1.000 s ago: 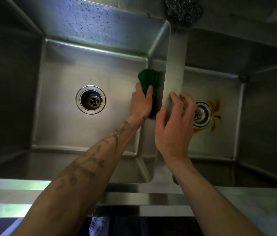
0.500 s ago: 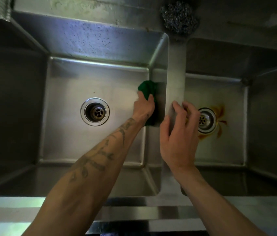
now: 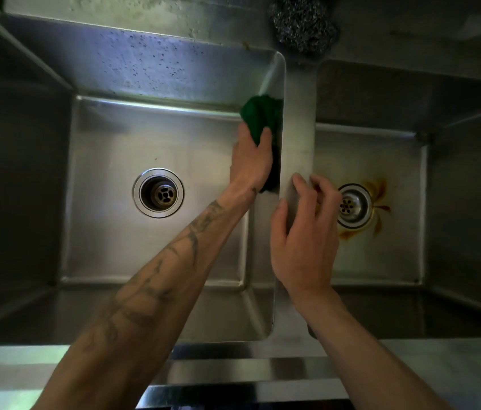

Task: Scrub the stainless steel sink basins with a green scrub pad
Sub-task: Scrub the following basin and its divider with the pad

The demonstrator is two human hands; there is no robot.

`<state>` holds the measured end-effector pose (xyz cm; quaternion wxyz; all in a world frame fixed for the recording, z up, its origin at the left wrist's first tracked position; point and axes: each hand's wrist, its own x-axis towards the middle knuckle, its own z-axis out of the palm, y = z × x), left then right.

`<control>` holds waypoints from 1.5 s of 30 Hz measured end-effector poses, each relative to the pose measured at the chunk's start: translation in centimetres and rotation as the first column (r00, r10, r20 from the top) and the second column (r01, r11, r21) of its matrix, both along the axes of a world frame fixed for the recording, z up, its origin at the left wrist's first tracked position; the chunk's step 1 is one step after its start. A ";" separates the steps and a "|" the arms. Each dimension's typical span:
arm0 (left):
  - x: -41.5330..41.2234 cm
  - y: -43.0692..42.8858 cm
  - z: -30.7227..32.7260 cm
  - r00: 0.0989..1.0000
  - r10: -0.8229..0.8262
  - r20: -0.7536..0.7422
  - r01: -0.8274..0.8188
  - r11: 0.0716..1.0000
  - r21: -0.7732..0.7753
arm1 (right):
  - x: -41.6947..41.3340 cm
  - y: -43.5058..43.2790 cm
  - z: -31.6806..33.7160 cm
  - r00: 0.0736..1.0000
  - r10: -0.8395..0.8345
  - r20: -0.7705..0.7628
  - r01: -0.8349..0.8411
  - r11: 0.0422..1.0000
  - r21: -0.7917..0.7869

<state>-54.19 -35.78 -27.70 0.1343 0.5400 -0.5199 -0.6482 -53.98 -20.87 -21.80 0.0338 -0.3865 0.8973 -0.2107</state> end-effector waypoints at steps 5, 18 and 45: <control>-0.3 0.1 -0.4 1.000 0.014 0.022 -0.014 1.000 -0.028 | 0.1 0.0 0.2 1.000 -0.007 0.013 0.007 1.000 0.000; -1.8 -2.6 -3.2 0.987 -0.095 0.131 0.083 0.992 0.096 | -0.1 0.1 0.2 1.000 0.007 0.017 -0.007 1.000 0.011; -2.3 -5.0 3.4 0.996 -0.089 -0.002 0.088 0.994 -0.069 | 0.1 0.1 -0.1 0.999 -0.003 0.033 0.003 1.000 0.003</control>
